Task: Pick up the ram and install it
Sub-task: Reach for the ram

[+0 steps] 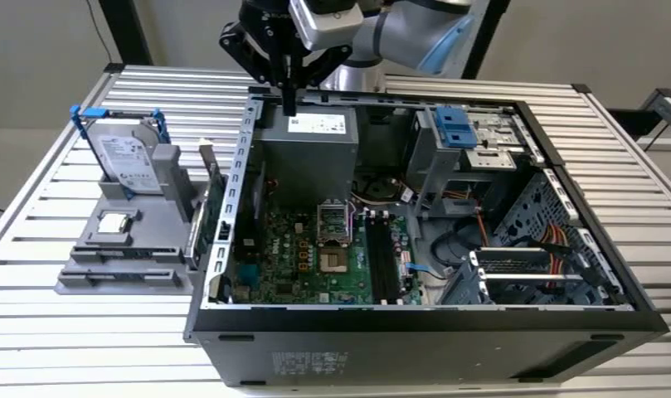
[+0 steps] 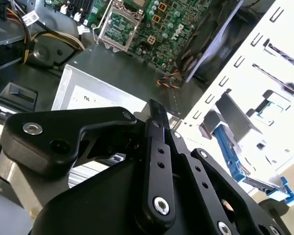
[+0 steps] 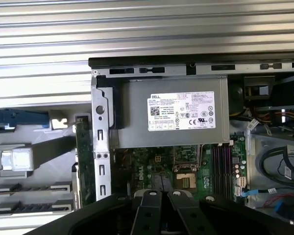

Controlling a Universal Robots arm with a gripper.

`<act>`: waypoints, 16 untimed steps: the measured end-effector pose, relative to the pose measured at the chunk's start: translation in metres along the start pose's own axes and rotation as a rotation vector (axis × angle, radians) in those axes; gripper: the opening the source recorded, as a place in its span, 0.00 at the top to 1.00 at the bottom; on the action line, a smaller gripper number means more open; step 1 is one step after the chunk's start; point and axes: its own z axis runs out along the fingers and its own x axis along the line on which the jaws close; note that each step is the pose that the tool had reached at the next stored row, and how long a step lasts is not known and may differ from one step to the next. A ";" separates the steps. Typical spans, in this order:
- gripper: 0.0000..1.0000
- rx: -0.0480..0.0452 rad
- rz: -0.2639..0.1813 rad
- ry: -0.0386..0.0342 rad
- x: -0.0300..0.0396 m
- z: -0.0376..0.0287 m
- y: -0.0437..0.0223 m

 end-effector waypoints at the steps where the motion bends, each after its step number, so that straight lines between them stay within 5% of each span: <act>1: 1.00 0.0000 0.000 0.0000 0.0010 0.0000 -0.0001; 16: 1.00 -0.0001 0.000 0.0000 0.0146 -0.0003 -0.0010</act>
